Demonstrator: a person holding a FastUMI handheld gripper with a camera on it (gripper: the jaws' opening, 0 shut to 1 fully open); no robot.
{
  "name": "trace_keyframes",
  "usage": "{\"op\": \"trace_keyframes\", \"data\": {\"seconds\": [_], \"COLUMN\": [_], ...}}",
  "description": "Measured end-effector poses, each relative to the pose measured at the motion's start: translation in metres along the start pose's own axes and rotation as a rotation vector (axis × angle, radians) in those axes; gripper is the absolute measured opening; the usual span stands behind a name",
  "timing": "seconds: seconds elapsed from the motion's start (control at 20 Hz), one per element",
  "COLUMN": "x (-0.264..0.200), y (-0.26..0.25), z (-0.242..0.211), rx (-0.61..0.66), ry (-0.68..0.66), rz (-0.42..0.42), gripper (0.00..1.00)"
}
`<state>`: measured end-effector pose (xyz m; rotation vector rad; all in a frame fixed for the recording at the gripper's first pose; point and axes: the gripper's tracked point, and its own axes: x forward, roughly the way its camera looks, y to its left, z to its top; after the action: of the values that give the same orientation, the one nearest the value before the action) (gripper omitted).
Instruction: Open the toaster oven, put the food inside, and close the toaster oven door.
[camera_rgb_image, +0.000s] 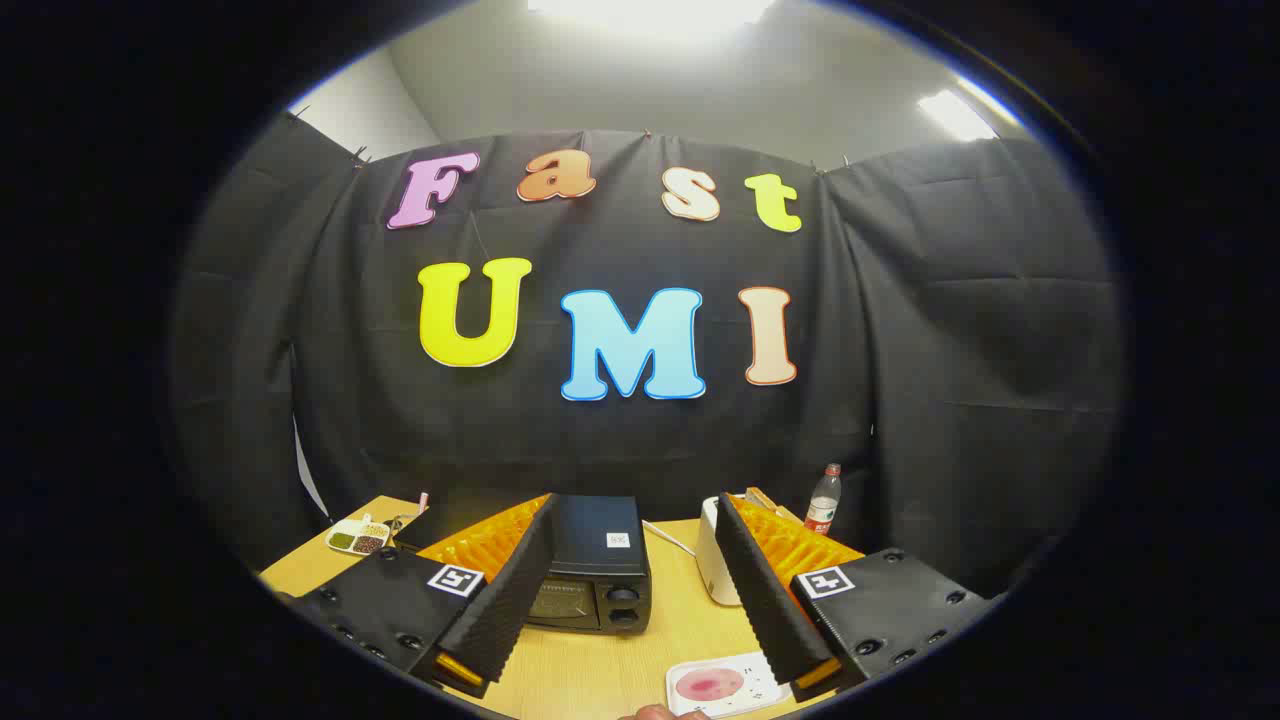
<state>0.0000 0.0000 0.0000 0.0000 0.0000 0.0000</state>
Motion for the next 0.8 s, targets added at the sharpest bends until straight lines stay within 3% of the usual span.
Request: {"op": "trace_keyframes", "data": {"seconds": [0.8], "x": [-0.02], "y": [0.032], "z": [-0.028], "rx": [-0.029], "ry": [0.061], "rz": [0.045], "gripper": [0.98]}}
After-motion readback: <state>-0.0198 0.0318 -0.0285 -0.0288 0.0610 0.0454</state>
